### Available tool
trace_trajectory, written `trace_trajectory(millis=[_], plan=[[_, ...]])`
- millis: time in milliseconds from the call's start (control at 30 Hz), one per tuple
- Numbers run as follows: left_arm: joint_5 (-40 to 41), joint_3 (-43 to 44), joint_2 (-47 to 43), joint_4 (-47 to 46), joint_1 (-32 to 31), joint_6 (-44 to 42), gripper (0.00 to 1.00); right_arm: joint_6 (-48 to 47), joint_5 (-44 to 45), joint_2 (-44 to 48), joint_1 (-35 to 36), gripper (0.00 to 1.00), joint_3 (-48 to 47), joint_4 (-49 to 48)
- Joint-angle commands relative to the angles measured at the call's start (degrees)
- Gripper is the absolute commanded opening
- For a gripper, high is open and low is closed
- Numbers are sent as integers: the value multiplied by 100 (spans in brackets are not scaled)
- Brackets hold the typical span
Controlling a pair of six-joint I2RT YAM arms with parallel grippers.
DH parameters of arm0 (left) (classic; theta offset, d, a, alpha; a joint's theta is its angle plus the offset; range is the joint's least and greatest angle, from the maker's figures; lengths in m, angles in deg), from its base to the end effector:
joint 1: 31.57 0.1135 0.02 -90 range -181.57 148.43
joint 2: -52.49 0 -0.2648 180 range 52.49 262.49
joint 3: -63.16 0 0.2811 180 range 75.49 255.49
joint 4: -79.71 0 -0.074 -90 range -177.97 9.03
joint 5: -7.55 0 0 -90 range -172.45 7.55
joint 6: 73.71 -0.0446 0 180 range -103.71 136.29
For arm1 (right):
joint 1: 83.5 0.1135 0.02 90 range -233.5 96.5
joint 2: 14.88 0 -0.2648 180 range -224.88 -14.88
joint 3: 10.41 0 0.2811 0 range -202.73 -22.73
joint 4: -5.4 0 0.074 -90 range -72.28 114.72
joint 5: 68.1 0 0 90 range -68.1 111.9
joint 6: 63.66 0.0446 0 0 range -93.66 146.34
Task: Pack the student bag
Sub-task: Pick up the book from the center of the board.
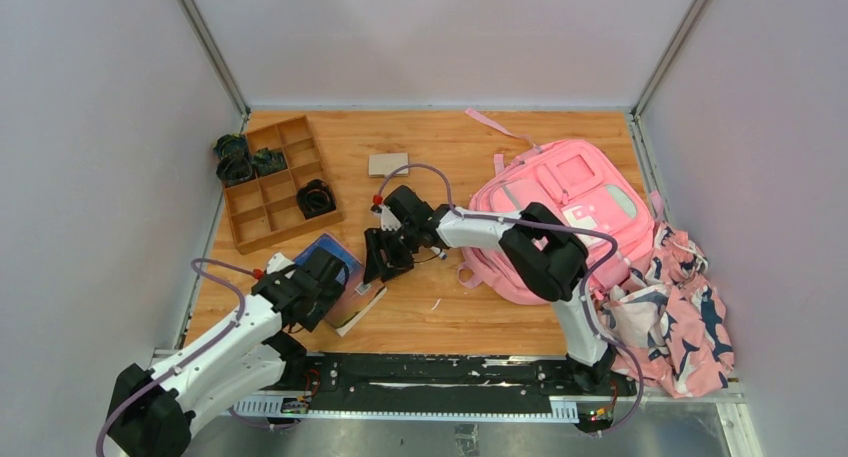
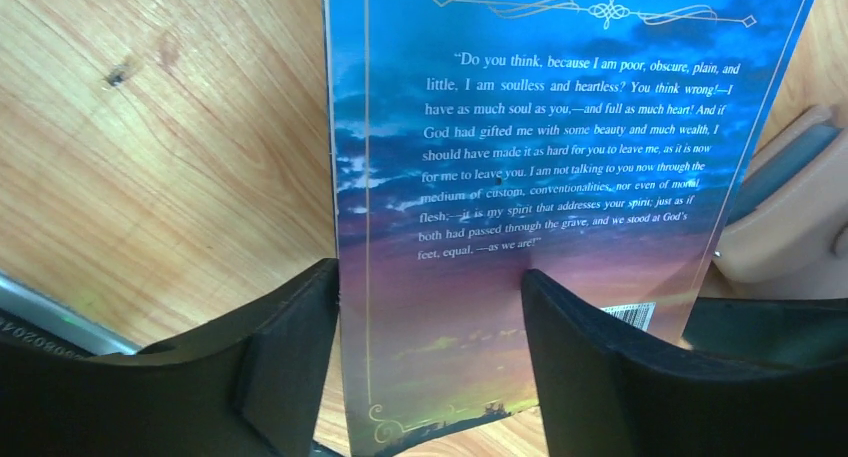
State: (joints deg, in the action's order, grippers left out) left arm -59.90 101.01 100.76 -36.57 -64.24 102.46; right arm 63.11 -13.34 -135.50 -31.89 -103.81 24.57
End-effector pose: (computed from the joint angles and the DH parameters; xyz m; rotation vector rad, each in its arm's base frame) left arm 0.1369 -0.0675 0.1495 -1.2654 2.3461 -0.0493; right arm 0.2785 0.3930 0.1328 -0.6843 2.6154 1.3586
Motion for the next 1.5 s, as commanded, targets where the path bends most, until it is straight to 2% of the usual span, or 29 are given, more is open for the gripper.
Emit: trace_trajectory(millis=[0,200,300,367,400,533,633,733,833,1000,1067,1167,1467], plan=[[-168,-337,-393,-227,41,103,67,-124,-581,-173,196,63,55,6],[-327,-403,-1023,-232,39,163,48,-74,-756,-138,416,62,33,1],[-370,-346,-1219,-227,47,180,42,-2,-773,-183,443,61,27,-35],[-381,-284,-1314,-231,42,164,42,29,-780,-226,455,61,22,-45],[-382,-264,-1340,-232,43,163,44,39,-790,-240,457,61,22,-44],[-348,-306,-1321,-229,41,150,69,70,-800,-269,458,60,32,-67],[-424,-460,-1172,-235,41,282,73,68,-791,-269,455,60,22,-69],[-472,-599,-1026,-278,37,335,73,79,-791,-291,455,60,16,-70],[-479,-653,-979,-314,34,347,65,76,-806,-321,454,60,4,-62],[-417,-524,-1135,-295,42,250,32,68,-822,-340,463,60,-12,-58],[-367,-416,-1228,-230,37,199,14,54,-826,-340,466,60,-28,-45],[-286,-241,-1364,-72,39,115,1,41,-833,-340,465,60,-35,-25],[-79,536,-1928,552,39,-519,0,-87,-890,-166,459,59,-74,178]])
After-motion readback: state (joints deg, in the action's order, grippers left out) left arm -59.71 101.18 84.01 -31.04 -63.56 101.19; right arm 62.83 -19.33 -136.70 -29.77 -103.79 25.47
